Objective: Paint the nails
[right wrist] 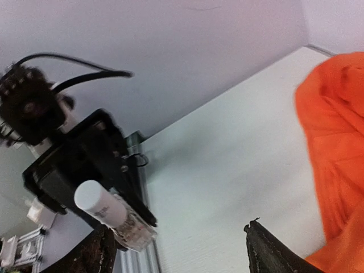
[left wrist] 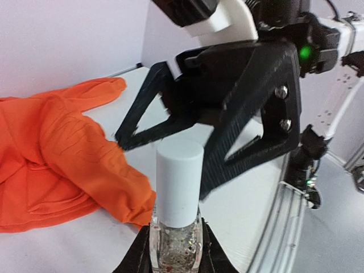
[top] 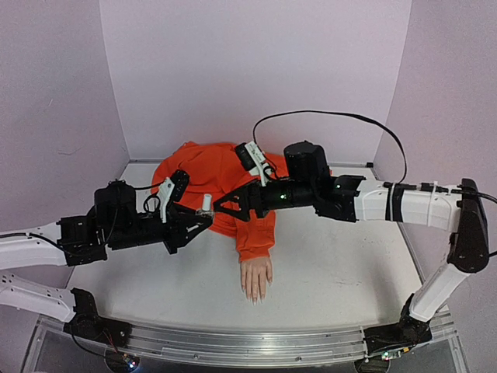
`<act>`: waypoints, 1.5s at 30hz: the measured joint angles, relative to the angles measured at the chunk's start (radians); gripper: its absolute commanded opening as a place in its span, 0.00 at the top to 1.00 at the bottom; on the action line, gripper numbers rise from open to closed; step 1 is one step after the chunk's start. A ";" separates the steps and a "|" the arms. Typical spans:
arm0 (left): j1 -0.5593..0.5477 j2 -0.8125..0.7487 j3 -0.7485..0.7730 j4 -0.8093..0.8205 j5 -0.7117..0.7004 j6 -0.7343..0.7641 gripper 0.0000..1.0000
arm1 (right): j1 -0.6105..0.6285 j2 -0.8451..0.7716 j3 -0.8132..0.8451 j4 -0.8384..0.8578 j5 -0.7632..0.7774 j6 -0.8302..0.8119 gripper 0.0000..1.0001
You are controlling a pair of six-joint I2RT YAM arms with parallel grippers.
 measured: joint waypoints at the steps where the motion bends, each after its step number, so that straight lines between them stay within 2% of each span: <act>1: 0.002 0.013 0.000 0.002 -0.032 0.012 1.00 | -0.005 -0.006 -0.002 -0.014 0.041 0.013 0.20; 6: 0.002 0.091 0.003 0.007 -0.175 0.059 1.00 | -0.016 -0.017 0.000 -0.055 0.194 0.123 0.26; 11: 0.002 0.147 0.021 0.008 -0.273 0.069 1.00 | 0.042 0.005 0.045 -0.085 0.296 0.188 0.44; 13: 0.002 0.162 0.028 0.008 -0.299 0.066 1.00 | 0.063 0.032 0.080 -0.085 0.320 0.216 0.46; 18: -0.001 0.183 0.034 0.009 -0.327 0.054 1.00 | 0.086 0.095 0.124 -0.092 0.357 0.248 0.56; 23: -0.006 0.190 0.034 0.004 -0.329 0.032 1.00 | 0.086 0.143 0.153 -0.095 0.372 0.260 0.73; 25: -0.006 0.191 0.035 0.005 -0.322 0.021 1.00 | 0.090 0.142 0.156 -0.093 0.375 0.257 0.83; 27: -0.008 0.191 0.035 0.004 -0.315 0.012 1.00 | 0.092 0.142 0.156 -0.091 0.373 0.244 0.97; 30: -0.006 0.189 0.035 -0.006 -0.295 -0.013 1.00 | 0.090 0.142 0.154 -0.092 0.358 0.213 1.00; 33: -0.004 0.180 0.035 -0.023 -0.241 -0.040 1.00 | 0.069 0.130 0.121 -0.066 0.264 0.164 1.00; 36: -0.004 0.159 0.035 -0.029 -0.118 -0.047 1.00 | 0.022 0.085 0.040 -0.002 0.050 0.085 1.00; 40: -0.002 0.120 0.035 0.009 0.192 -0.068 1.00 | -0.033 0.027 -0.036 0.069 -0.380 -0.072 1.00; 42: -0.002 0.106 0.035 0.035 0.339 -0.079 1.00 | -0.032 0.010 -0.046 0.090 -0.513 -0.132 1.00; 45: -0.005 0.097 0.035 0.059 0.447 -0.083 1.00 | -0.019 -0.014 -0.057 0.096 -0.573 -0.199 0.98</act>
